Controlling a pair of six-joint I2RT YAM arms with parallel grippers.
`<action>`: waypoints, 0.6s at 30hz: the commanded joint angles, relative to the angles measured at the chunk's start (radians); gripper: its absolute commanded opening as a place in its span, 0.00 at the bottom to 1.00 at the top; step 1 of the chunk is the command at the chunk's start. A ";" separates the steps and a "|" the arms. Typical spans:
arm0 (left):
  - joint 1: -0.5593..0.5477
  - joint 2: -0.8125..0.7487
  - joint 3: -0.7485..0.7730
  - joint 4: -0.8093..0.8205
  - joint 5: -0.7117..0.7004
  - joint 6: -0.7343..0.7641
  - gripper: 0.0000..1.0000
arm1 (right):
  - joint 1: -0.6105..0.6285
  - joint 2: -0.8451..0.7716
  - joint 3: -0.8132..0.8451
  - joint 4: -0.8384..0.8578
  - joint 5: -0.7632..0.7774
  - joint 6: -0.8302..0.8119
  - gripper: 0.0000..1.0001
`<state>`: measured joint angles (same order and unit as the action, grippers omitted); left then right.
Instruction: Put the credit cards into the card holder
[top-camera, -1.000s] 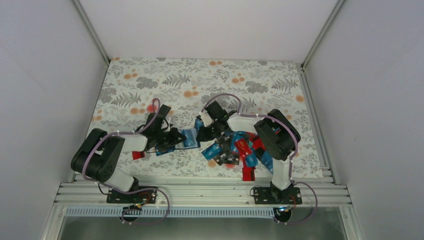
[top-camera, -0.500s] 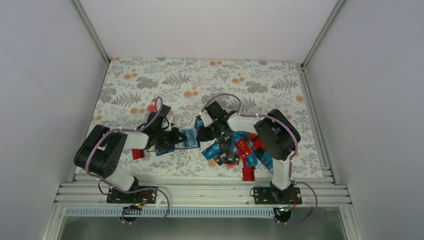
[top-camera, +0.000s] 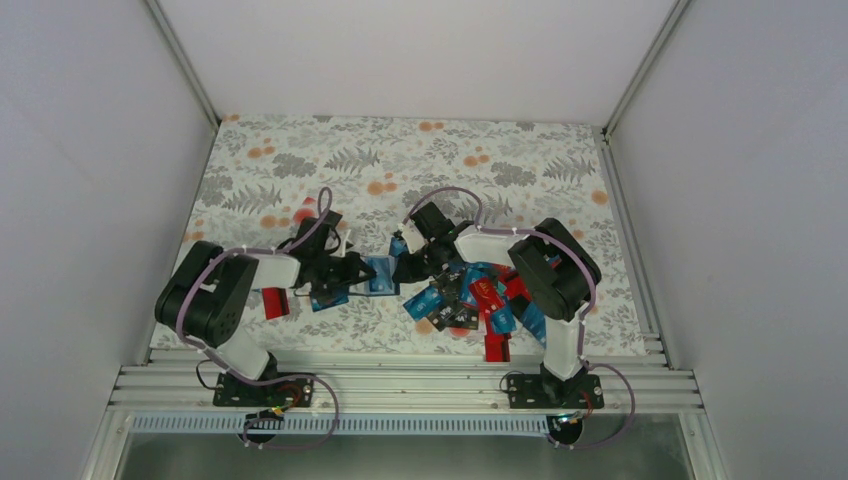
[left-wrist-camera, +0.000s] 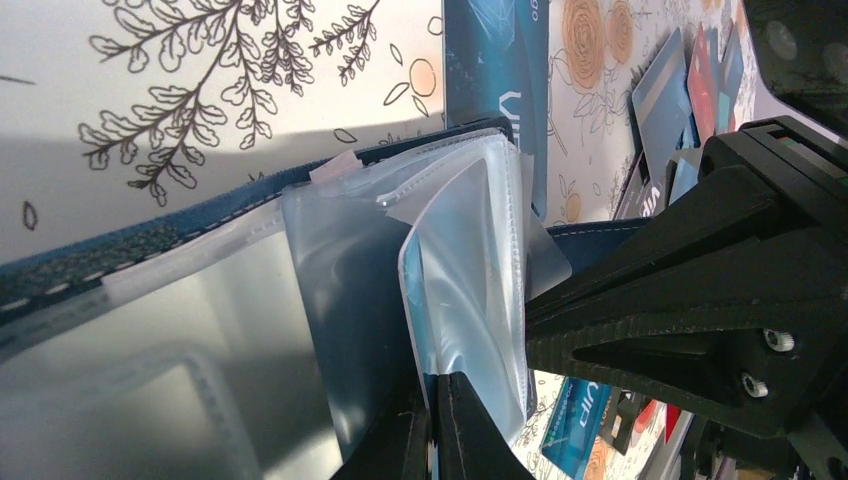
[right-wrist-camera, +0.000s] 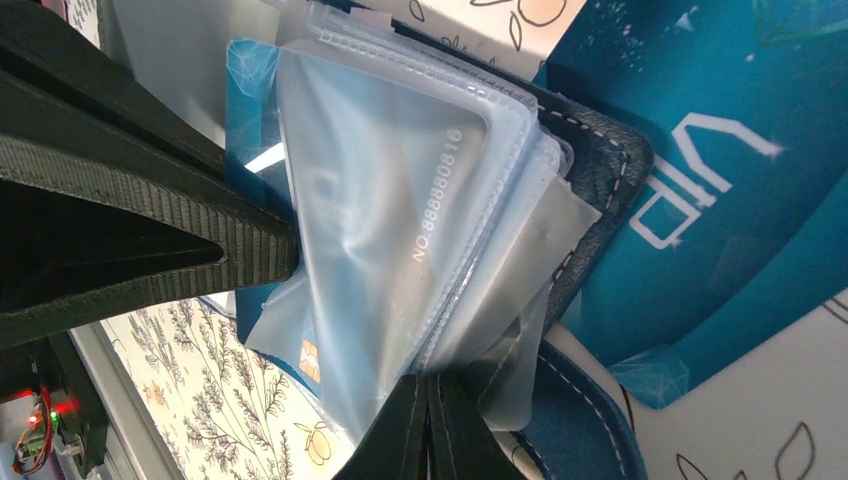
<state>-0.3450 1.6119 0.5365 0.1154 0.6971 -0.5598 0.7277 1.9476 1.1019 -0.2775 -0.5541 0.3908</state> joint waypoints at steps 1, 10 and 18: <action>-0.013 0.058 0.017 -0.078 -0.002 0.085 0.02 | 0.010 0.074 -0.022 -0.050 0.076 -0.019 0.04; -0.010 0.090 0.069 -0.125 0.004 0.092 0.06 | 0.010 0.068 -0.025 -0.058 0.093 -0.025 0.04; -0.018 0.038 0.111 -0.251 -0.090 0.111 0.25 | 0.010 0.068 -0.016 -0.066 0.101 -0.030 0.04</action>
<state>-0.3435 1.6554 0.6365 -0.0193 0.7158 -0.4850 0.7250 1.9472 1.1027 -0.2829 -0.5529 0.3824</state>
